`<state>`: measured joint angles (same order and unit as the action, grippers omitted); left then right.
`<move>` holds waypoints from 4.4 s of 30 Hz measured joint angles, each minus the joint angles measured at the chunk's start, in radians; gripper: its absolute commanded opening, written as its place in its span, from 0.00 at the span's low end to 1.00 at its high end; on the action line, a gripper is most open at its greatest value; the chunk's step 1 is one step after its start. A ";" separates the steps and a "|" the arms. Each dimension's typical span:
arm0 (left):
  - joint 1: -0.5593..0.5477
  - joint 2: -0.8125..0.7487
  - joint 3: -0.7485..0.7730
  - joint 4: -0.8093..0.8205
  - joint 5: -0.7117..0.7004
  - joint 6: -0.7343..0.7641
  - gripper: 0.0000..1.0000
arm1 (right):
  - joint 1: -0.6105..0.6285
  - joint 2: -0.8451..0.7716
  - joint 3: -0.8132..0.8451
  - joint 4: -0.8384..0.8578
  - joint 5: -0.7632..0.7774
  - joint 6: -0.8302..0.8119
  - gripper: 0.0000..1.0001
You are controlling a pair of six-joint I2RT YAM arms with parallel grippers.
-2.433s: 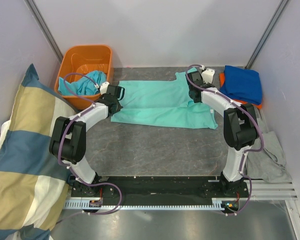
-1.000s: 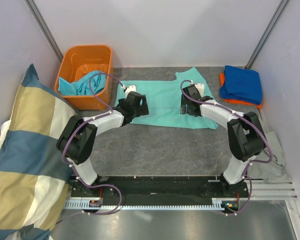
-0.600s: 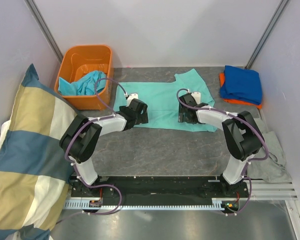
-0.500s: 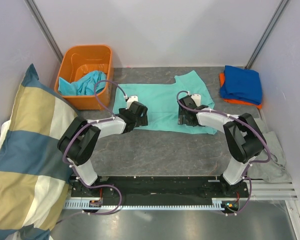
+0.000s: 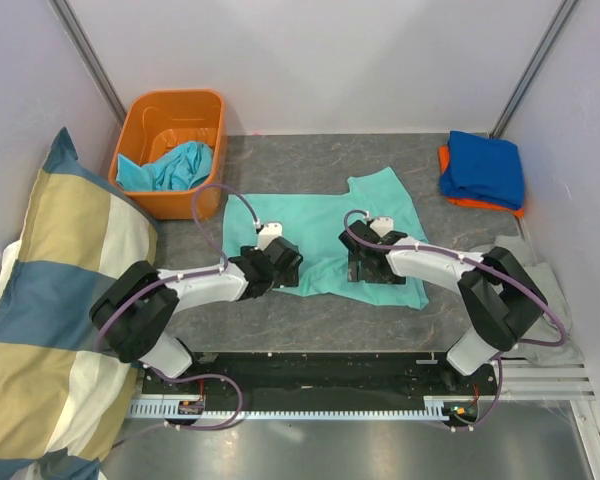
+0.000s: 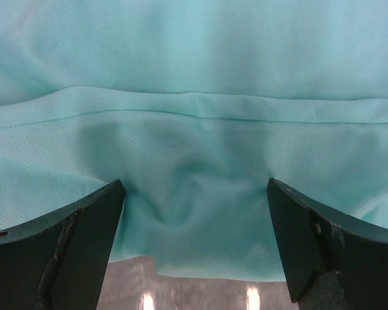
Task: Fold and stack the t-shirts
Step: Fold the tshirt
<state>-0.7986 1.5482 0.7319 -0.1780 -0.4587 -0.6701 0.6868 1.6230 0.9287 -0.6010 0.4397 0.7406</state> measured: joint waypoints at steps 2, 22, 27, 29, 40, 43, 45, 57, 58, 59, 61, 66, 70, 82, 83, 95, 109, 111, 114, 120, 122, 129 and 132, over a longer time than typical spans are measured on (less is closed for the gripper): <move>-0.033 -0.037 -0.023 -0.037 0.001 -0.029 1.00 | 0.011 -0.026 -0.021 -0.032 -0.010 0.027 0.98; -0.270 -0.261 -0.118 -0.376 0.024 -0.221 1.00 | 0.014 -0.277 -0.124 -0.359 -0.011 0.166 0.98; -0.332 -0.352 -0.034 -0.519 0.005 -0.241 1.00 | 0.014 -0.354 0.019 -0.417 0.013 0.148 0.98; -0.335 -0.392 0.027 -0.546 -0.026 -0.240 1.00 | 0.014 -0.385 0.096 -0.406 0.040 0.130 0.98; -0.214 -0.351 0.214 -0.509 -0.259 -0.115 1.00 | -0.118 -0.151 0.357 -0.118 0.170 -0.100 0.98; -0.144 -0.333 0.197 -0.453 -0.255 -0.074 1.00 | -0.218 0.003 0.428 -0.032 0.133 -0.179 0.98; -0.095 -0.333 0.181 -0.418 -0.240 -0.055 1.00 | -0.269 0.109 0.499 0.008 0.108 -0.242 0.98; -0.023 -0.389 0.114 -0.340 -0.179 0.010 1.00 | -0.406 0.517 0.839 0.102 -0.131 -0.529 0.81; -0.021 -0.400 0.101 -0.341 -0.171 0.010 1.00 | -0.414 0.529 0.839 0.102 -0.144 -0.544 0.79; -0.021 -0.409 0.087 -0.341 -0.164 0.009 1.00 | -0.421 0.537 0.839 0.103 -0.157 -0.554 0.75; -0.021 -0.417 0.070 -0.341 -0.155 0.008 1.00 | -0.439 0.558 0.839 0.108 -0.195 -0.577 0.73; -0.021 -0.418 0.038 -0.343 -0.129 0.005 1.00 | -0.483 0.597 0.838 0.116 -0.282 -0.616 0.71; -0.021 -0.418 0.030 -0.343 -0.115 0.005 1.00 | -0.502 0.609 0.838 0.118 -0.312 -0.634 0.70; -0.019 -0.418 0.026 -0.342 -0.114 0.005 1.00 | -0.504 0.653 0.859 0.137 -0.402 -0.655 0.70; -0.017 -0.418 0.024 -0.342 -0.114 0.005 1.00 | -0.505 0.655 0.861 0.136 -0.403 -0.656 0.70; -0.009 -0.418 0.016 -0.343 -0.111 -0.006 1.00 | -0.515 0.685 0.915 0.118 -0.445 -0.660 0.69; -0.006 -0.411 0.016 -0.343 -0.088 -0.021 1.00 | -0.517 0.700 0.940 0.123 -0.488 -0.667 0.61; -0.005 -0.410 0.016 -0.343 -0.088 -0.021 1.00 | -0.519 0.707 0.949 0.121 -0.494 -0.667 0.56; -0.004 -0.410 0.016 -0.343 -0.088 -0.021 1.00 | -0.521 0.716 0.963 0.120 -0.496 -0.668 0.40; 0.001 -0.401 0.016 -0.343 -0.088 -0.022 1.00 | -0.525 0.731 0.973 0.139 -0.512 -0.672 0.00; 0.014 -0.390 0.016 -0.342 -0.088 -0.022 0.98 | -0.525 0.732 0.973 0.147 -0.523 -0.669 0.00; 0.174 -0.284 0.051 -0.295 -0.088 0.010 0.91 | -0.521 0.732 0.969 0.157 -0.538 -0.667 0.00; 0.227 -0.185 0.123 -0.267 -0.111 0.045 0.88 | -0.521 0.732 0.967 0.162 -0.541 -0.667 0.00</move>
<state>-0.5713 1.3636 0.8547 -0.4450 -0.5701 -0.6250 0.1654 2.3554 1.8957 -0.4389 -0.1013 0.0734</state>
